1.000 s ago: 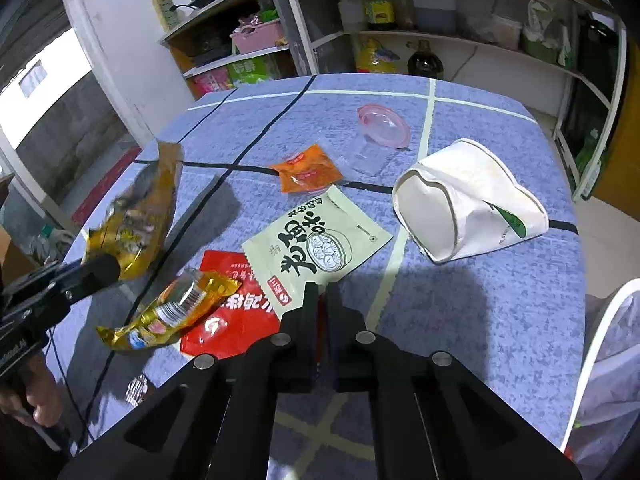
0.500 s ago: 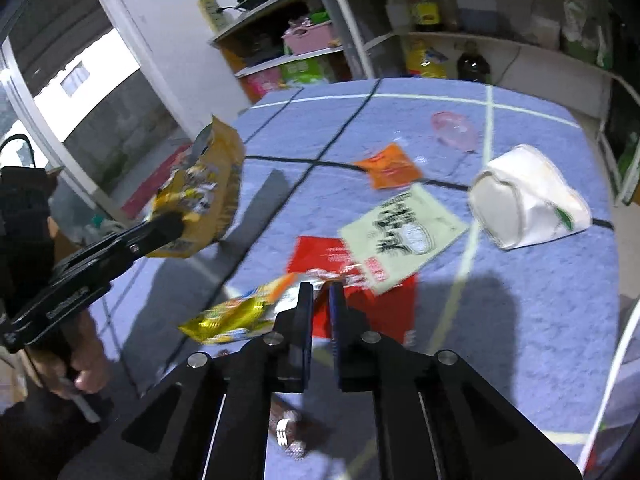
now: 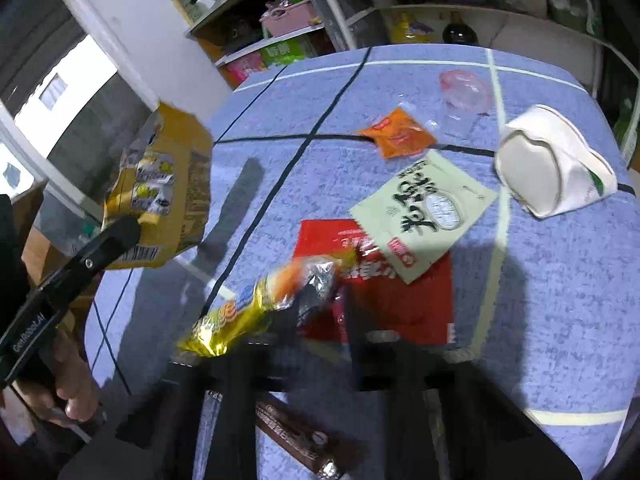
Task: Collect trash
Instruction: 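Grasp a small yellow snack wrapper with the right tool while the left tool holds the chip bag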
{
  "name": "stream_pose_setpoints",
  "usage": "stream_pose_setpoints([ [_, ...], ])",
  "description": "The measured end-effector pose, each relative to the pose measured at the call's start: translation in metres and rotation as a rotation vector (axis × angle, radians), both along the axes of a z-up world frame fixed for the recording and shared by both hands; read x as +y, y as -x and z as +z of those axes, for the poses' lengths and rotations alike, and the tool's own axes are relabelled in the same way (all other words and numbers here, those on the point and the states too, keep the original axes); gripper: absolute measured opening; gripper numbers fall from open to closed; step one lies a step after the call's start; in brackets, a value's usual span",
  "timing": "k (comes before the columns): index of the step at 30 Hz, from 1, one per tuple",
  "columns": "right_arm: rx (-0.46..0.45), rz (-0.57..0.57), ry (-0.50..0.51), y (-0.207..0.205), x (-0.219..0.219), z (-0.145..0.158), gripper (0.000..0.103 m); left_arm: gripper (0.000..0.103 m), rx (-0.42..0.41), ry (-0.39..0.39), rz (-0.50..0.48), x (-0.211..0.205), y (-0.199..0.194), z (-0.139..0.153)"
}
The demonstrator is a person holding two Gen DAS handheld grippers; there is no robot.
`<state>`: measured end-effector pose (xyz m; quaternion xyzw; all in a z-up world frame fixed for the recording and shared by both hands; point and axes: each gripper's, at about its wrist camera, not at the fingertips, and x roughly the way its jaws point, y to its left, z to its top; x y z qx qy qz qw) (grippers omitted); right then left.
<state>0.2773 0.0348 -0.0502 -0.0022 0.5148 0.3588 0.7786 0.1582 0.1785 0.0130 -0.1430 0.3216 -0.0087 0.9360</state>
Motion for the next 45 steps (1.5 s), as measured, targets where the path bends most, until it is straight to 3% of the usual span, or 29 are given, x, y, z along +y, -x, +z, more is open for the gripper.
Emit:
stream_pose_setpoints([
  [10, -0.089, -0.027, -0.049, 0.010, -0.033, 0.034, 0.005, 0.008, -0.026, 0.005, -0.043, -0.017, 0.000, 0.009],
  [17, -0.138, -0.121, -0.064, 0.011, -0.090, 0.054, 0.005, 0.008, -0.041, -0.003, -0.132, -0.064, -0.017, 0.018],
  [23, -0.116, -0.180, -0.138, 0.006, -0.140, 0.056, 0.005, 0.008, -0.050, -0.026, -0.193, -0.103, -0.031, 0.026],
  [27, -0.102, -0.140, -0.145, 0.006, -0.128, 0.054, 0.008, 0.008, -0.076, -0.044, -0.156, -0.092, -0.028, 0.034],
  [31, 0.002, -0.114, -0.153, -0.004, -0.099, 0.032, 0.031, 0.008, -0.066, -0.031, -0.089, -0.064, -0.024, 0.029],
  [39, 0.129, -0.165, -0.182, -0.023, -0.067, 0.005, 0.032, 0.008, -0.051, -0.007, -0.051, -0.032, -0.010, 0.020],
  [45, 0.112, -0.180, -0.120, -0.026, -0.052, 0.002, 0.032, 0.008, -0.031, 0.002, -0.049, -0.027, -0.008, 0.013],
])
